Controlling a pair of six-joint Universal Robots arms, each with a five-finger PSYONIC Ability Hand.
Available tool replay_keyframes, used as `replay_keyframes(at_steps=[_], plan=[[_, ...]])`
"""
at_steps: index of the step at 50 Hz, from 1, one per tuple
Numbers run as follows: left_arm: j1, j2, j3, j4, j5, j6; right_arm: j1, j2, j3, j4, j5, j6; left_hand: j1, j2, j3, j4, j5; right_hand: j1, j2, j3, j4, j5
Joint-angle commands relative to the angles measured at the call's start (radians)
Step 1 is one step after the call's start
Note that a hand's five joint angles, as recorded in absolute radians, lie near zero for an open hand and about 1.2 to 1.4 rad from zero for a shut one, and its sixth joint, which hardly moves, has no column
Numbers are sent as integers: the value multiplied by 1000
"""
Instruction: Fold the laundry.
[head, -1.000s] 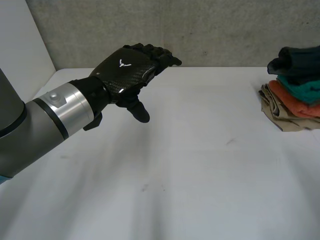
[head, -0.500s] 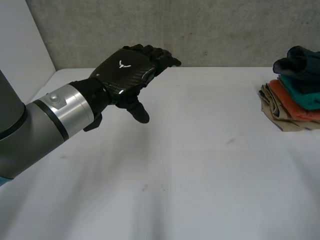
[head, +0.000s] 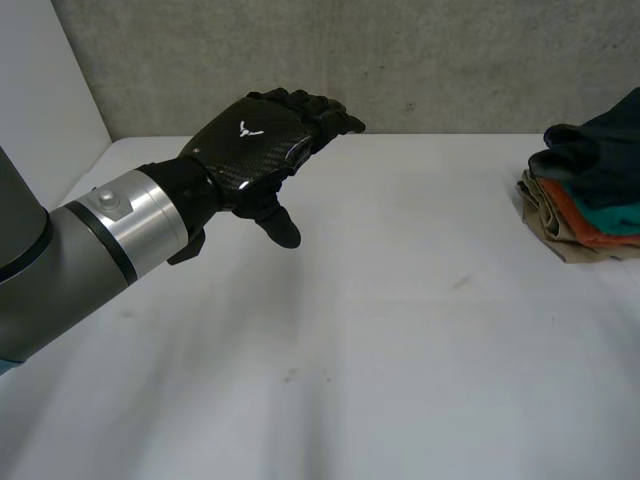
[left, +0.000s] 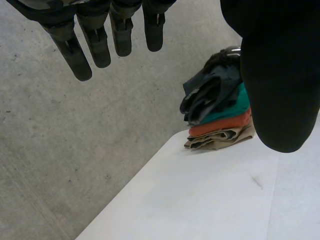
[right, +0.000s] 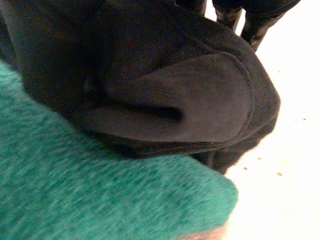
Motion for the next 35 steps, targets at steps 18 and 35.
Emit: replay_keyframes(at_steps=[18, 35], plan=[[0, 5, 0, -2, 0, -1, -205, -237, 125, 276, 69, -98, 33, 24, 17, 25, 5, -37, -401, -64, -118, -151], [14, 78, 22, 15, -8, -81, -215, -450, -100, 618, 615, -452, 30, 21, 14, 22, 2, -37, -401, -64, -118, -151]])
